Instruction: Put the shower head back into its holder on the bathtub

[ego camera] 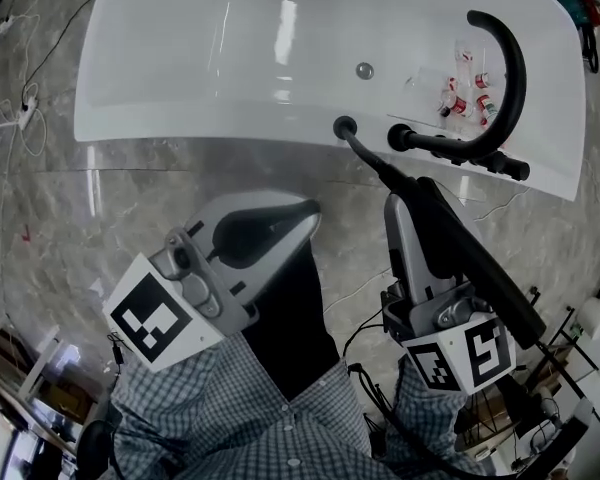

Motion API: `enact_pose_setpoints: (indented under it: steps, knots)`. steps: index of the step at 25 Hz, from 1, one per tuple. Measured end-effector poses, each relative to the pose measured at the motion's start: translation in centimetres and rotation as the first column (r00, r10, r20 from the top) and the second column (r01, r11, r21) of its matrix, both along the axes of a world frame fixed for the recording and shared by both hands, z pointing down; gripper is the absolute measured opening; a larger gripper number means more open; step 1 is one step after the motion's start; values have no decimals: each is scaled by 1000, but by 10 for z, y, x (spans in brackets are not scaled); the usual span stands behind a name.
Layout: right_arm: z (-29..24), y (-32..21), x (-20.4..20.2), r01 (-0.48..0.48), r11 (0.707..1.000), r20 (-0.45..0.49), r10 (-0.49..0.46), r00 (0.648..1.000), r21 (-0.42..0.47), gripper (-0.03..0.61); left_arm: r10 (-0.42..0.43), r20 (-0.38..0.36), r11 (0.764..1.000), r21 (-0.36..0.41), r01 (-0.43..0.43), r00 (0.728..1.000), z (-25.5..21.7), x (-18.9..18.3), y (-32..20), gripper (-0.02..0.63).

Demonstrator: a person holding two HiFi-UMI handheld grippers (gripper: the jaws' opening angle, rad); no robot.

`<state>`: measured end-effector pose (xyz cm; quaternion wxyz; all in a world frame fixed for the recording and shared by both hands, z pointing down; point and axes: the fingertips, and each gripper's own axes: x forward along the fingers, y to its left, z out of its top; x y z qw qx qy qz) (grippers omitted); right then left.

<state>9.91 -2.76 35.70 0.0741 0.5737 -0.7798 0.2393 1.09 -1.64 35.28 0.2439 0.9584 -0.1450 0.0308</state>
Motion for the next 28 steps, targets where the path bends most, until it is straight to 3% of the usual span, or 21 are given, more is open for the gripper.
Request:
enact_pose_setpoints:
  steps: [10, 16, 28]
  knots:
    - [28, 6, -1, 18, 999, -29, -19, 999, -40, 135, -1, 8, 1000, -11, 1, 1000, 14, -1, 6, 8]
    - [54, 7, -2, 14, 997, 17, -13, 1000, -73, 135, -1, 16, 1000, -30, 1, 1000, 27, -1, 8, 8]
    - [104, -7, 9, 26, 994, 16, -24, 1000, -109, 135, -11, 32, 999, -49, 13, 999, 63, 15, -7, 8]
